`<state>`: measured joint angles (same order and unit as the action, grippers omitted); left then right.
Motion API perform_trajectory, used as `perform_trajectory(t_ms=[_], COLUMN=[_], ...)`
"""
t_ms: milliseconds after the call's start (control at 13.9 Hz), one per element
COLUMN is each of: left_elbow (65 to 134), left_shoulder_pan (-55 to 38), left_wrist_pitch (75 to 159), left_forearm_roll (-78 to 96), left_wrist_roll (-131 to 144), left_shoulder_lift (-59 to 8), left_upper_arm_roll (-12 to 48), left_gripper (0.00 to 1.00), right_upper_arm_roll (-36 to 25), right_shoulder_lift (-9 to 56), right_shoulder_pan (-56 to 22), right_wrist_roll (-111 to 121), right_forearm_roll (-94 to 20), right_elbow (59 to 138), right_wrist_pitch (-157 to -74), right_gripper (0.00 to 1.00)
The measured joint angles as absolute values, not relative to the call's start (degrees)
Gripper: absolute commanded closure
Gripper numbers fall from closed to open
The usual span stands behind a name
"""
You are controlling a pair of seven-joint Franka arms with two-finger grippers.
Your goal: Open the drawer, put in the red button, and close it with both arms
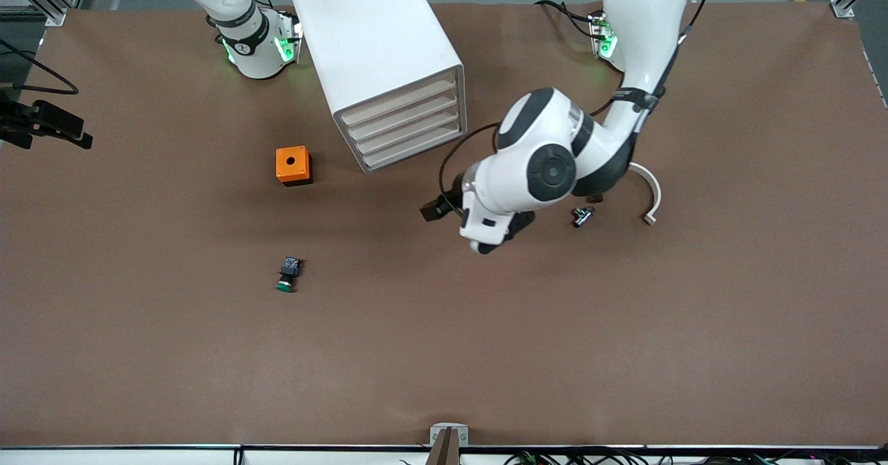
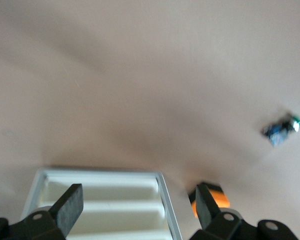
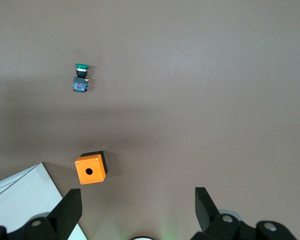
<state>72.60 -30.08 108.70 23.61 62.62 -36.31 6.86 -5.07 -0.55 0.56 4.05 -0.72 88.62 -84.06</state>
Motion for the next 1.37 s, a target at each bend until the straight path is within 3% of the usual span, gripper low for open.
perform_trajectory(t_ms=[216, 647, 1006, 1366], left_elbow=[72.5, 72.4, 72.5, 75.3], left_shoulder_pan=[-26.2, -14.0, -3.2, 2.0], left_wrist_pitch=[106.3, 92.1, 83.7, 81.4], left_forearm_roll=[21.8, 18.7, 15.7, 6.7], left_wrist_roll=[62.5, 61.4, 40.5, 21.4], left_shoulder_lift=[-33.2, -23.0, -18.8, -16.1], left_upper_arm_roll=[6.8, 6.9, 6.7, 6.7], left_gripper=[0.01, 0.01, 0.01, 0.01], right_upper_arm_roll=[-5.1, -5.0, -5.0, -5.0], right_shoulder_lift=[-1.7, -4.3, -6.3, -6.4], right_shoulder_pan=[0.6, 0.6, 0.6, 0.6], right_wrist_roll=[4.0, 4.0, 4.0, 4.1], right_forearm_roll=[-0.7, -0.7, -0.7, -0.7], right_elbow=[89.1, 93.2, 95.1, 95.2], right_wrist_pitch=[-84.3, -87.0, -87.8, -88.6], right_gripper=[0.0, 0.0, 0.0, 0.0])
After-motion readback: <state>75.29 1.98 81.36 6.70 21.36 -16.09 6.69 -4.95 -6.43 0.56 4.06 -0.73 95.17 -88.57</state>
